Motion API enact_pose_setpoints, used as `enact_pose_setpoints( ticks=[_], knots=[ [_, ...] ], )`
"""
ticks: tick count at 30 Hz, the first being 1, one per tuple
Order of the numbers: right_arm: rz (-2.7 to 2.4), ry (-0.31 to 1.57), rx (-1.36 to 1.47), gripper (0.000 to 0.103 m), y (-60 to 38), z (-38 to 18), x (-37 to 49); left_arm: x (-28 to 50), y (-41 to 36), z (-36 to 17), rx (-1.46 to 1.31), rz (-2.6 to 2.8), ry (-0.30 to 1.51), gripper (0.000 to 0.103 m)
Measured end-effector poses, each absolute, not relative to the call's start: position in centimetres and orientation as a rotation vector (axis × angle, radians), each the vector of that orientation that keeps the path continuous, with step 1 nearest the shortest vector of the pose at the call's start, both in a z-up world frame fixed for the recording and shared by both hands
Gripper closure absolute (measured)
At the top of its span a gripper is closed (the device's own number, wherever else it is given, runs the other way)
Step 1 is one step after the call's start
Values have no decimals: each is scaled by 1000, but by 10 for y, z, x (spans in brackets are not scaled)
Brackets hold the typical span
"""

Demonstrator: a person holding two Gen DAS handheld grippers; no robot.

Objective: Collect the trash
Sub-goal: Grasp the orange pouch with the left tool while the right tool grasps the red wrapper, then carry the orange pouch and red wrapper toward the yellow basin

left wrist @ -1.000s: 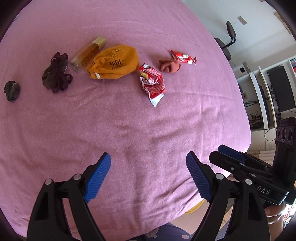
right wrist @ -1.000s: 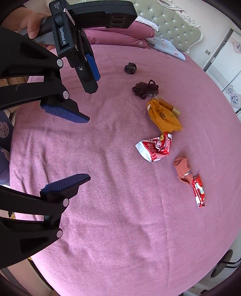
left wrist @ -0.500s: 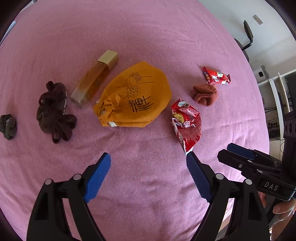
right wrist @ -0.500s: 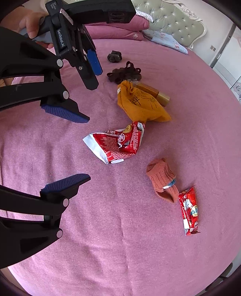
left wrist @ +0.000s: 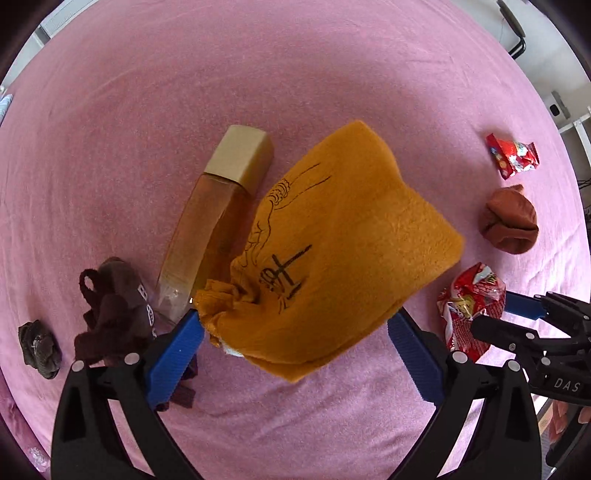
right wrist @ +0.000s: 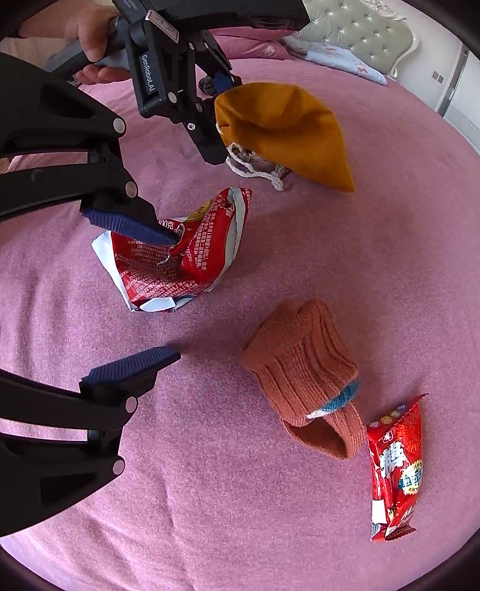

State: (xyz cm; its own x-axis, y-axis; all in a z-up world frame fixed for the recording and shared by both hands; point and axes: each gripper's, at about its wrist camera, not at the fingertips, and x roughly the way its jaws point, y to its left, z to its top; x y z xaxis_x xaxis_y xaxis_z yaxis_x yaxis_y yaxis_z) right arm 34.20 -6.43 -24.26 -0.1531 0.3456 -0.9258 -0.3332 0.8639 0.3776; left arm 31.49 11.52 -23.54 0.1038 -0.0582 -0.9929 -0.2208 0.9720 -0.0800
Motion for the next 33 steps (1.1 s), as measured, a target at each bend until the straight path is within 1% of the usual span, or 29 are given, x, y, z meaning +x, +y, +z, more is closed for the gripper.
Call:
enact_pose_setpoints(
  ticks=[3,5,6,7,8,9,10,11,14,16,22,33],
  knots=[
    [600,1612,-1,48,-61,-242,343,323,128,-243,-276,136,1482,7],
    [600,1612,-10,53,-57,-243,344,328,132,-247,-274,160,1490,20],
    [600,1611,-15,55,-56,-243,345,330,134,-248,-271,172,1494,24],
    [600,1609,-21,60,-55,-243,345,332,136,-249,-268,189,1497,37],
    [600,1609,-31,67,-54,-243,345,333,139,-250,-275,203,1502,40],
    [596,1608,-46,70,-53,-243,345,332,143,-250,-295,208,1498,42],
    [591,1605,-63,77,-53,-244,344,330,146,-248,-308,218,1492,48],
    [592,1600,-70,78,-50,-243,344,328,149,-248,-324,221,1492,51],
    [586,1596,-56,80,-52,-241,340,317,157,-243,-405,206,1476,55],
    [582,1598,-40,82,-56,-238,335,307,158,-239,-456,188,1468,55],
    [565,1624,34,82,-77,-227,314,267,144,-226,-602,110,1455,55],
    [547,1613,103,82,-128,-182,250,191,102,-204,-666,26,1483,55]
  ],
)
